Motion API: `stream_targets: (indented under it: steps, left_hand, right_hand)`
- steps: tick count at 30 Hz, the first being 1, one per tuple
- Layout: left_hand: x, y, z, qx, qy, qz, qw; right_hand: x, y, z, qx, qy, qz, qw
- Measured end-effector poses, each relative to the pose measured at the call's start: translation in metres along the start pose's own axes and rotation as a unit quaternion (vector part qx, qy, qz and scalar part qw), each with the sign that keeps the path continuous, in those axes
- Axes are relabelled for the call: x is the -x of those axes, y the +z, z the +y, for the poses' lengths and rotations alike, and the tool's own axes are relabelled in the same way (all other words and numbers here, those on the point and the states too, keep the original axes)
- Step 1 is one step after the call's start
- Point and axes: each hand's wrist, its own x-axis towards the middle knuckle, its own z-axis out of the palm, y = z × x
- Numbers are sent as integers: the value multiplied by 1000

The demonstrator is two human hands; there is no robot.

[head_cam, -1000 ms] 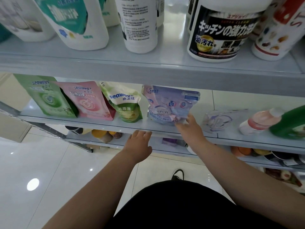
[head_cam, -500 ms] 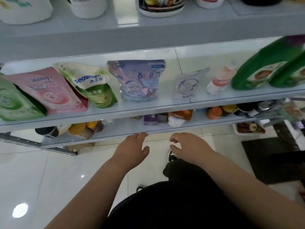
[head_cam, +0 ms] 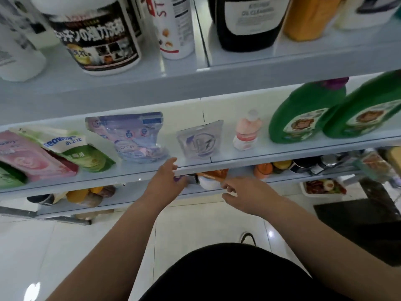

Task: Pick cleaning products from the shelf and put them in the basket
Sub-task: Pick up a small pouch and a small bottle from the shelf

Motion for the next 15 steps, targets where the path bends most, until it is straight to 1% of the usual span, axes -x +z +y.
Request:
stream_targets:
  steps: [2,5,8,10,15]
  left_hand:
    - [-15,10,16,72,-31,30,997]
    - [-37,26,36,139,-40,94,985]
    - [-53,37,50,198,-91,161,963]
    - [-58,42,56,225,-106,207,946]
    - [-41,51,63,244,-112,230,936]
  right_hand:
    - [-3,-13,16,9,-18,-10,1000]
    - [-6,-29,41,14,-43,-24,999]
    - [-12,-44,60,30,-57,-37,997]
    - [-18,-53,68,38,-69,-40,996]
    - [-30,-60,71,-13,-80,-56,995]
